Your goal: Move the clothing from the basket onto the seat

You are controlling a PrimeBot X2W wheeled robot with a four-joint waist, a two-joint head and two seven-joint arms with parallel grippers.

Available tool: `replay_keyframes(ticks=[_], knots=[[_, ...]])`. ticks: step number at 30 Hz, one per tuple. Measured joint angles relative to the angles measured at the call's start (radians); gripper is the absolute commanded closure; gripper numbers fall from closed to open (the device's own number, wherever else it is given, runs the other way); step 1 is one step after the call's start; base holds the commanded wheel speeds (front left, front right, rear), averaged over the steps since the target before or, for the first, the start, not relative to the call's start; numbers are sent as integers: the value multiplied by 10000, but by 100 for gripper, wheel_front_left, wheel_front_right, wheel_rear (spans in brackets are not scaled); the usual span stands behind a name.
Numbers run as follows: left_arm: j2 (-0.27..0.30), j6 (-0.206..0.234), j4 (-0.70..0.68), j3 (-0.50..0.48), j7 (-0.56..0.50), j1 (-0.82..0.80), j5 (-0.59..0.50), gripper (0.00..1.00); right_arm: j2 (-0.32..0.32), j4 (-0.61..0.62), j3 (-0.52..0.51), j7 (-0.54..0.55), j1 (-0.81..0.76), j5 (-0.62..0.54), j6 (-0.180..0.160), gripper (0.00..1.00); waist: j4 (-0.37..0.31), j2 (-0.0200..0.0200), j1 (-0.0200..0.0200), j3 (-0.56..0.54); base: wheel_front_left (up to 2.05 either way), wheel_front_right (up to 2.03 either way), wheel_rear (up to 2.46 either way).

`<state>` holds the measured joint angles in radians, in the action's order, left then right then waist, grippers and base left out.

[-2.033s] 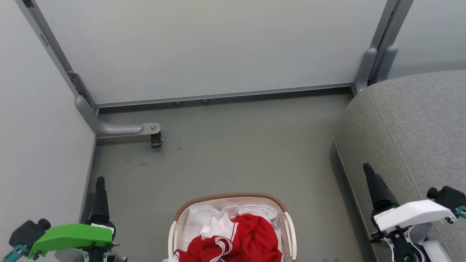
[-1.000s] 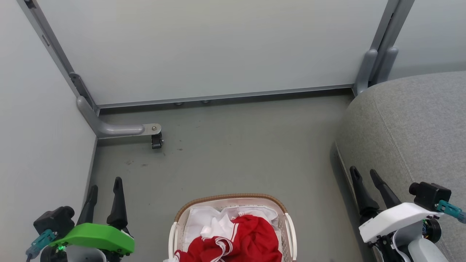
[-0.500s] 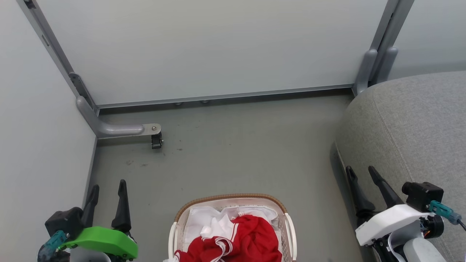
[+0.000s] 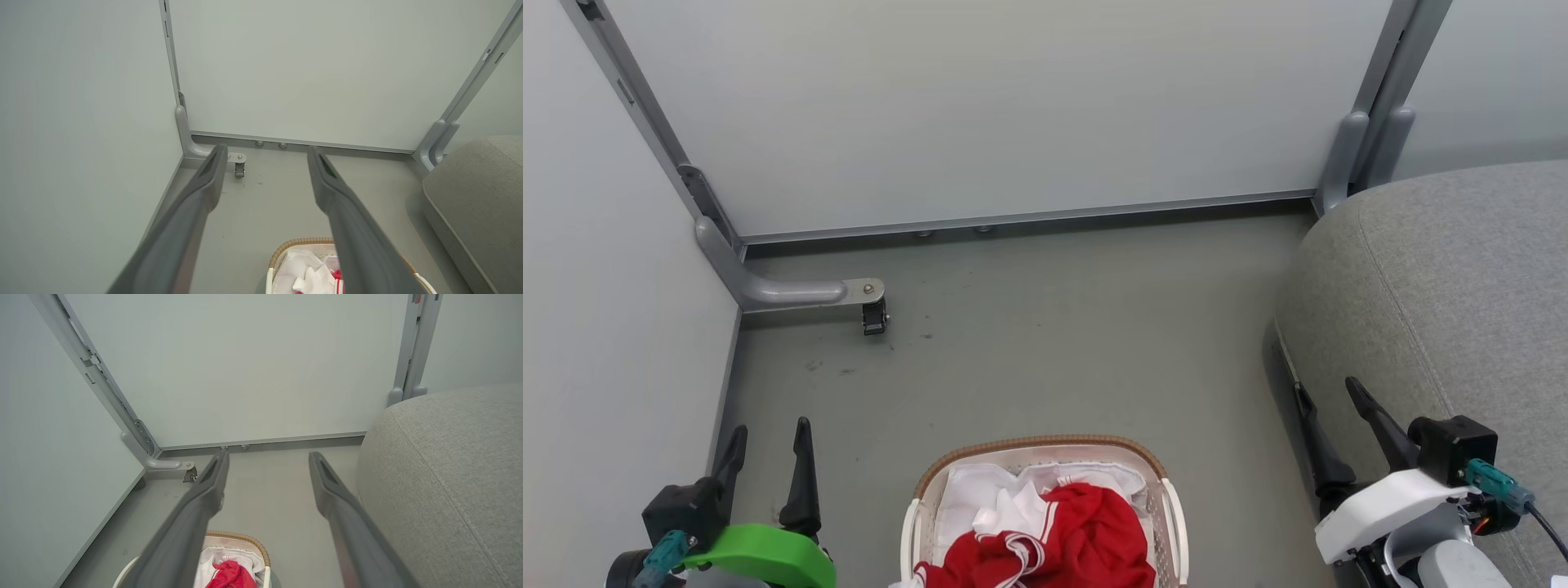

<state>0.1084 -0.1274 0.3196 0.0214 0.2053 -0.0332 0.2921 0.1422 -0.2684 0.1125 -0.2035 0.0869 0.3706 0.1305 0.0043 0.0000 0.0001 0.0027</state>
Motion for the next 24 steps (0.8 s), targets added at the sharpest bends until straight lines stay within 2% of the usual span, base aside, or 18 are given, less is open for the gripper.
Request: replay_keyframes(ticks=[6,9,20,24], knots=[[-79,-2,27,-17,121,47,-408,0,-61,2,27,-121,-26,-424,0,0,-40,0,0,75,0,0,0],[-173,-2,167,286,176,65,-408,0,-63,35,134,-178,16,-602,0,0,-92,0,0,214,0,0,0],[69,-13,1001,2169,387,-1106,-330,0,-219,596,389,-397,1098,-1204,4,0,-486,0,0,1635,0,0,0],[272,-15,1553,3296,441,-1759,-222,0,-347,765,468,-477,1438,-1450,4,0,-682,0,0,2370,0,0,0]])
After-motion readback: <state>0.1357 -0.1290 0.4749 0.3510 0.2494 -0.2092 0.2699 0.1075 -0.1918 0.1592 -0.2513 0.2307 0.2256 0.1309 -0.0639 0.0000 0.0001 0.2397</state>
